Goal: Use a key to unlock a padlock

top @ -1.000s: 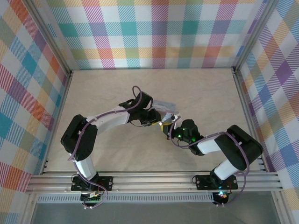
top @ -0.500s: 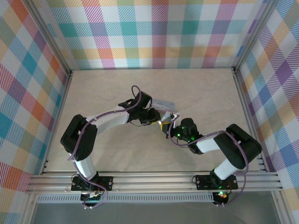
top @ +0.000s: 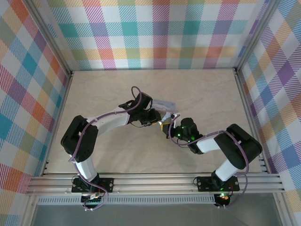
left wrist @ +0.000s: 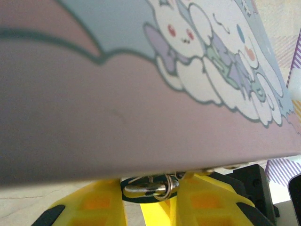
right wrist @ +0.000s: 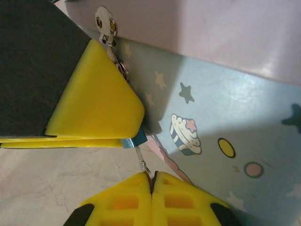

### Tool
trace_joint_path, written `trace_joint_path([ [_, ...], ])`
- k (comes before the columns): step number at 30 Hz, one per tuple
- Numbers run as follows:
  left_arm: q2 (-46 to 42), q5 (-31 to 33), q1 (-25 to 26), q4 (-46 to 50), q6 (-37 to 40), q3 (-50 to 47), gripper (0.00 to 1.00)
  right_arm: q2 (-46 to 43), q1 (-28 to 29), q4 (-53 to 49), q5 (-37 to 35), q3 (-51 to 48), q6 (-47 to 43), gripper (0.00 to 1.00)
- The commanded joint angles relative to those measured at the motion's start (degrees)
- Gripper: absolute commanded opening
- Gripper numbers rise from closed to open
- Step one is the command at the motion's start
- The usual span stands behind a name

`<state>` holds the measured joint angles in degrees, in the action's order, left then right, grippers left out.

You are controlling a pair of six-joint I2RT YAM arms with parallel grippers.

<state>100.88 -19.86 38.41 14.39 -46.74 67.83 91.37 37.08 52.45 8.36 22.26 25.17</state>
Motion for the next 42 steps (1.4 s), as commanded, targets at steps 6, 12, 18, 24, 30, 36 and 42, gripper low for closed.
trace_joint_path([
  [6,-0.47,-2.47,0.86,-2.70,-1.06,-1.43,0.08,1.56,0.66,10.14,5.10,5.34,3.17,0.02],
  [12,-0.69,-2.74,0.81,-3.10,-1.59,-1.39,0.08,3.49,0.71,12.09,4.73,4.11,2.72,0.02],
  [18,-0.77,-2.72,0.87,-3.14,-1.73,-1.26,0.08,5.47,1.15,12.78,3.88,3.88,1.57,0.02],
  [24,-0.86,-2.74,0.87,-2.97,-1.71,-1.12,0.08,6.70,1.15,15.34,1.77,2.98,0.83,0.02],
  [30,-0.84,-2.81,0.87,-3.19,-1.90,-1.09,0.08,7.23,1.06,18.95,4.66,3.33,3.49,0.02],
  [36,-0.60,-2.84,0.87,-2.73,-1.61,-0.87,0.08,6.03,0.97,19.01,4.09,3.88,4.07,0.01],
  [42,-0.43,-2.29,0.87,-2.27,-0.83,-1.30,0.08,4.04,0.45,17.36,5.00,4.61,4.66,0.00],
])
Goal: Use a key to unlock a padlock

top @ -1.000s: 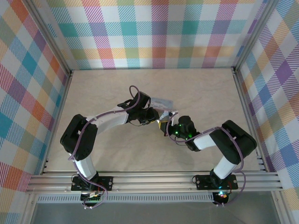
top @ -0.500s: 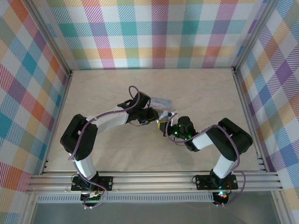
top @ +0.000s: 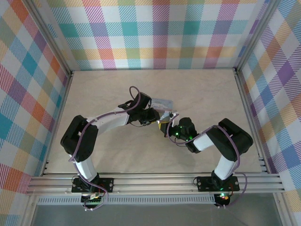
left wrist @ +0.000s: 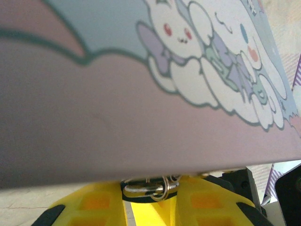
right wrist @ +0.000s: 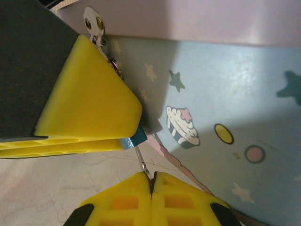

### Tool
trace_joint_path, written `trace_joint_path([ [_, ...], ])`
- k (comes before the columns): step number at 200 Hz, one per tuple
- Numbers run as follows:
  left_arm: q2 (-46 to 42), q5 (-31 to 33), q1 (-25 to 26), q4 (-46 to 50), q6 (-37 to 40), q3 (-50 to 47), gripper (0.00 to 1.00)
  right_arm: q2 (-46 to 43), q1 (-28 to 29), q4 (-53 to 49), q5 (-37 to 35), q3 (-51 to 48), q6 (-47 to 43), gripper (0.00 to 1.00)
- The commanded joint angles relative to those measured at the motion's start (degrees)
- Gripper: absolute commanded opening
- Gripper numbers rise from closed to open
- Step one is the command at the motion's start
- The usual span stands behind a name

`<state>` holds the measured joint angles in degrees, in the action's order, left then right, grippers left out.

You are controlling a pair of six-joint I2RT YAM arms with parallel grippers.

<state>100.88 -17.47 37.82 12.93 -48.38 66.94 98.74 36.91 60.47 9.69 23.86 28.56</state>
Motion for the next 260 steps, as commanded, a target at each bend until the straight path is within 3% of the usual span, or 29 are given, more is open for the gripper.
trace_joint_path([
  [1,-0.38,-4.48,1.46,-0.76,0.92,-0.49,0.08,-3.54,0.57,9.11,4.06,3.18,1.40,0.00],
  [130,-0.49,-1.47,1.46,-0.19,2.55,-1.55,0.08,-7.79,0.19,0.50,5.78,4.00,0.72,0.00],
  [195,-1.03,-2.22,1.38,0.24,2.99,-1.38,0.08,-11.48,-0.06,-6.52,3.84,3.23,-3.90,0.01],
  [260,-0.35,-1.71,1.37,-0.70,2.97,-2.07,0.08,-10.96,-1.05,-8.83,8.32,6.01,0.25,0.01],
])
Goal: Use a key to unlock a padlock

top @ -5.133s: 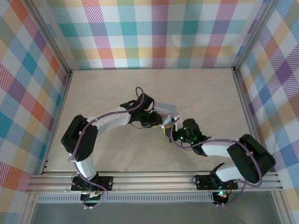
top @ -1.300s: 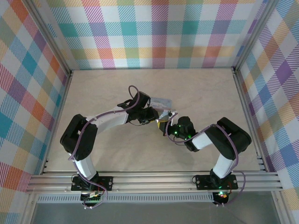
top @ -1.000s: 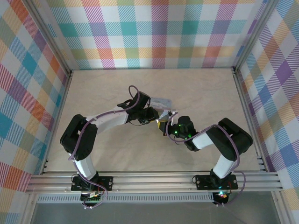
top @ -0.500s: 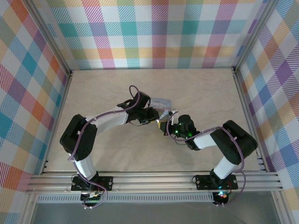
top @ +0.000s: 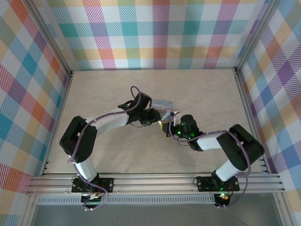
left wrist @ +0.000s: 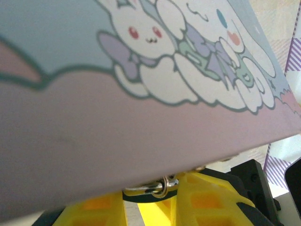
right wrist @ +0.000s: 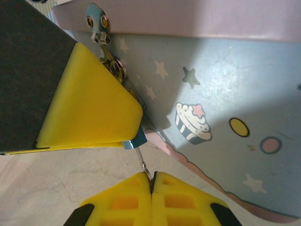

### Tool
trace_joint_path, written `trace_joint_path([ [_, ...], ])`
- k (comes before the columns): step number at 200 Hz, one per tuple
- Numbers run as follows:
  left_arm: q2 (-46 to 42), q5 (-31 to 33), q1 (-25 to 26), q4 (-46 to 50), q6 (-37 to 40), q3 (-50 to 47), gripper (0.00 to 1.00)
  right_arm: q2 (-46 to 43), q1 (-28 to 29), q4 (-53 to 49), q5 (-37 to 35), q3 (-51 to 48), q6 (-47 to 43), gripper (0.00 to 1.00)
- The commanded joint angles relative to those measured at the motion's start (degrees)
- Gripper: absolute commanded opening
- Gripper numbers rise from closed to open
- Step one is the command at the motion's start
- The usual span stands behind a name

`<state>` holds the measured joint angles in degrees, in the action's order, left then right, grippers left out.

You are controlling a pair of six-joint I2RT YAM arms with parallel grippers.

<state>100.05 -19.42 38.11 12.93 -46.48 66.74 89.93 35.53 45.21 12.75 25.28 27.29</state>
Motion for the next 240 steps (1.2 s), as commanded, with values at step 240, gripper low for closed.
trace_joint_path([
  [240,-1.17,-3.43,1.17,-0.45,0.02,-0.87,0.08,4.34,-1.60,13.26,1.72,4.86,-7.44,0.01],
])
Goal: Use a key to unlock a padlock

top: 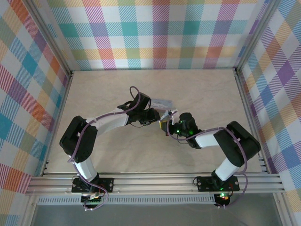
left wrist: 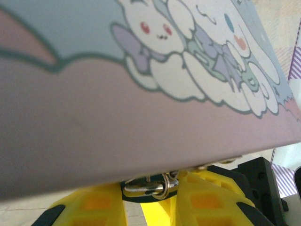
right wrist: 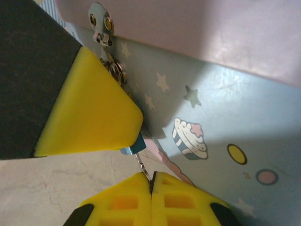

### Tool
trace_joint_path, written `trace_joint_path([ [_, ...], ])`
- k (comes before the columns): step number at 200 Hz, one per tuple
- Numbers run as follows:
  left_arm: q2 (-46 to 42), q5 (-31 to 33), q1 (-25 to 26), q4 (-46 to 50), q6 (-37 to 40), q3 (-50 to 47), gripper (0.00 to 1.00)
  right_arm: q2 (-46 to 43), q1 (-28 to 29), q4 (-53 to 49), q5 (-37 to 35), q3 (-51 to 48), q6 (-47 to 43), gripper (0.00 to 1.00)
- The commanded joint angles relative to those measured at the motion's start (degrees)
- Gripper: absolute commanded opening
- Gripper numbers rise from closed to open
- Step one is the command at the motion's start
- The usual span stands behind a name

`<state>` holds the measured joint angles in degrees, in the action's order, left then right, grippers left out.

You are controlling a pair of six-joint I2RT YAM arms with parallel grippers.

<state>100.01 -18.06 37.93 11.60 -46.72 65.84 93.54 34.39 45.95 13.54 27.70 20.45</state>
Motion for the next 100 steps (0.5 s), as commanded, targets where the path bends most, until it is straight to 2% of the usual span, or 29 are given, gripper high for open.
trace_joint_path([
  [1,-1.17,-4.79,1.35,0.89,0.24,0.05,0.08,0.80,-0.47,12.55,0.95,2.48,-0.59,0.01],
  [100,1.43,-4.65,1.25,0.17,0.05,0.16,0.08,0.25,-0.51,14.38,3.63,5.28,4.77,0.01],
])
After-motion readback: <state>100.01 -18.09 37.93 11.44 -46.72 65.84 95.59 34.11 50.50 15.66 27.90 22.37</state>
